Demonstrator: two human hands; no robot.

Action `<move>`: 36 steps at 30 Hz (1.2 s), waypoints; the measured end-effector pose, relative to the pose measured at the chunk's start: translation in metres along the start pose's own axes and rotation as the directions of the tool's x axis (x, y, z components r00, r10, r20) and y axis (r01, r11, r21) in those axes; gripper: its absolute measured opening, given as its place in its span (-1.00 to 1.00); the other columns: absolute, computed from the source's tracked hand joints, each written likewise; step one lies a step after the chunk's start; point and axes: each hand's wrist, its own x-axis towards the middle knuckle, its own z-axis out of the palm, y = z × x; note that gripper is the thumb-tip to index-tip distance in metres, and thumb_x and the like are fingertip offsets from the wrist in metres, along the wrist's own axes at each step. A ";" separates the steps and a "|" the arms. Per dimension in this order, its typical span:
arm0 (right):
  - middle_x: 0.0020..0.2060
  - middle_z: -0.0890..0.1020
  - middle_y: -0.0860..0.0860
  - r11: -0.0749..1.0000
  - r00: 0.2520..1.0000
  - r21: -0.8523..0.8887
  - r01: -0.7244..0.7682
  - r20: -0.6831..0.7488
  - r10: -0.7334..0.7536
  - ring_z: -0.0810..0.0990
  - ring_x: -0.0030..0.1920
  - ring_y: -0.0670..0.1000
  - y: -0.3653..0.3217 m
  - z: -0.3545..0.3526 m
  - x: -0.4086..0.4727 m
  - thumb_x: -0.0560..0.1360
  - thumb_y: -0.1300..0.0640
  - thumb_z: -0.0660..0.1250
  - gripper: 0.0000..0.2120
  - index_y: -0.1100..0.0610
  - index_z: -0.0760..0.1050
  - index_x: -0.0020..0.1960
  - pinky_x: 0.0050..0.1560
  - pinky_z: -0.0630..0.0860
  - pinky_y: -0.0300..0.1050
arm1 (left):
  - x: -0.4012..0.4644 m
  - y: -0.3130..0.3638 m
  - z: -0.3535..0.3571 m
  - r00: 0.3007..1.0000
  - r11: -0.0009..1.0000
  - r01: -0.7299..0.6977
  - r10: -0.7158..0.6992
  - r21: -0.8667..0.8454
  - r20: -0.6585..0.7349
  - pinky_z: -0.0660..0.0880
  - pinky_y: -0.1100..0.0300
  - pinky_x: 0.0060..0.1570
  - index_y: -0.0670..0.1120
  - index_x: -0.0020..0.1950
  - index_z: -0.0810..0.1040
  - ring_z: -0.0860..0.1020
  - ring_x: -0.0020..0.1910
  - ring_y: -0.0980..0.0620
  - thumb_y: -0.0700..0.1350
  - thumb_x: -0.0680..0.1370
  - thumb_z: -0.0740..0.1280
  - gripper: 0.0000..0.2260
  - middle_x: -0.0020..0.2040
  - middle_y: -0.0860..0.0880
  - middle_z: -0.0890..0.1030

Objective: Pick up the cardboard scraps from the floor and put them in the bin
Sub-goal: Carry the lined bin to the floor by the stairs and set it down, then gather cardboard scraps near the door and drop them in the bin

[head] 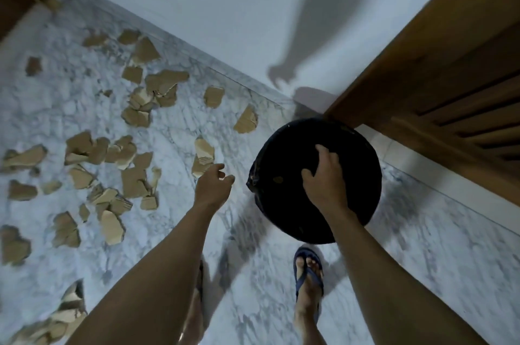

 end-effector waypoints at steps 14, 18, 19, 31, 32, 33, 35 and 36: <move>0.21 0.54 0.16 0.930 0.986 0.347 -0.119 -0.066 0.150 0.56 0.14 0.17 -0.041 0.338 0.162 0.51 0.04 0.34 -0.57 0.15 0.44 0.34 0.05 0.51 -0.07 | 0.240 -0.183 0.003 0.996 0.996 0.070 -0.066 0.062 -0.068 0.25 -0.13 0.41 -0.17 0.57 0.13 0.22 0.48 -0.26 0.27 0.45 0.42 -0.11 0.49 -0.22 0.22; 0.36 0.38 0.17 0.993 0.965 0.113 -0.041 -0.252 0.068 0.42 0.31 0.22 -0.015 0.384 0.238 0.54 -0.01 0.32 -0.49 0.13 0.35 0.43 0.24 0.42 0.05 | 0.305 -0.205 0.046 0.967 0.981 0.038 0.012 0.190 -0.255 0.30 -0.13 0.31 -0.14 0.51 0.18 0.26 0.41 -0.20 0.32 0.38 0.42 -0.11 0.42 -0.14 0.26; 0.42 0.32 0.16 1.000 0.962 0.024 0.020 -0.273 -0.013 0.36 0.37 0.22 -0.010 0.389 0.256 0.55 -0.04 0.31 -0.44 0.12 0.28 0.49 0.32 0.36 0.08 | 0.318 -0.209 0.054 0.948 0.956 0.040 0.055 0.291 -0.312 0.33 -0.11 0.26 -0.13 0.48 0.20 0.29 0.38 -0.19 0.35 0.37 0.42 -0.12 0.39 -0.12 0.28; 0.36 0.17 0.21 0.965 0.954 0.135 -0.224 -0.174 0.245 0.36 0.18 0.23 0.005 0.403 0.259 0.33 0.14 0.58 -0.18 -0.03 0.12 0.38 0.10 0.44 0.05 | 0.328 -0.240 0.034 0.988 0.982 -0.027 -0.003 -0.189 -0.155 0.53 0.10 0.09 -0.15 0.31 0.55 0.57 0.17 -0.17 -0.13 0.42 0.43 -0.54 0.20 -0.15 0.61; 0.34 0.22 0.20 0.958 0.959 0.189 -0.217 -0.141 0.245 0.41 0.09 0.18 0.007 0.403 0.252 0.36 0.21 0.55 -0.20 -0.02 0.12 0.39 -0.01 0.46 -0.01 | 0.323 -0.246 0.029 0.992 0.956 -0.006 -0.030 -0.294 -0.119 0.56 0.02 0.14 -0.14 0.31 0.56 0.59 0.15 -0.18 -0.12 0.37 0.43 -0.51 0.18 -0.15 0.63; 0.29 0.33 0.19 0.951 0.967 0.233 -0.201 -0.108 0.231 0.45 0.01 0.15 0.007 0.404 0.245 0.40 0.25 0.50 -0.27 0.00 0.13 0.39 -0.09 0.47 -0.04 | 0.317 -0.252 0.023 0.994 0.916 0.009 -0.053 -0.401 -0.100 0.59 -0.05 0.14 -0.12 0.25 0.60 0.62 0.11 -0.19 -0.13 0.33 0.44 -0.53 0.12 -0.14 0.66; 0.18 0.51 0.18 0.915 0.975 0.354 -0.195 -0.029 0.219 0.56 -0.05 0.15 0.004 0.407 0.230 0.45 0.25 0.42 -0.42 0.05 0.20 0.34 -0.12 0.57 -0.02 | 0.306 -0.264 0.012 0.988 0.812 0.024 -0.108 -0.583 -0.110 0.61 -0.11 0.09 -0.12 0.08 0.63 0.65 0.03 -0.19 -0.22 0.36 0.47 -0.70 0.01 -0.14 0.69; 0.15 0.55 0.18 0.878 0.977 0.430 -0.212 0.069 0.202 0.61 -0.02 0.18 -0.001 0.408 0.221 0.42 0.24 0.46 -0.43 0.07 0.24 0.31 -0.07 0.62 0.03 | 0.300 -0.269 0.005 0.983 0.759 0.029 -0.141 -0.650 -0.120 0.61 -0.11 0.09 -0.13 0.04 0.62 0.65 0.02 -0.19 -0.29 0.41 0.46 -0.77 0.00 -0.15 0.68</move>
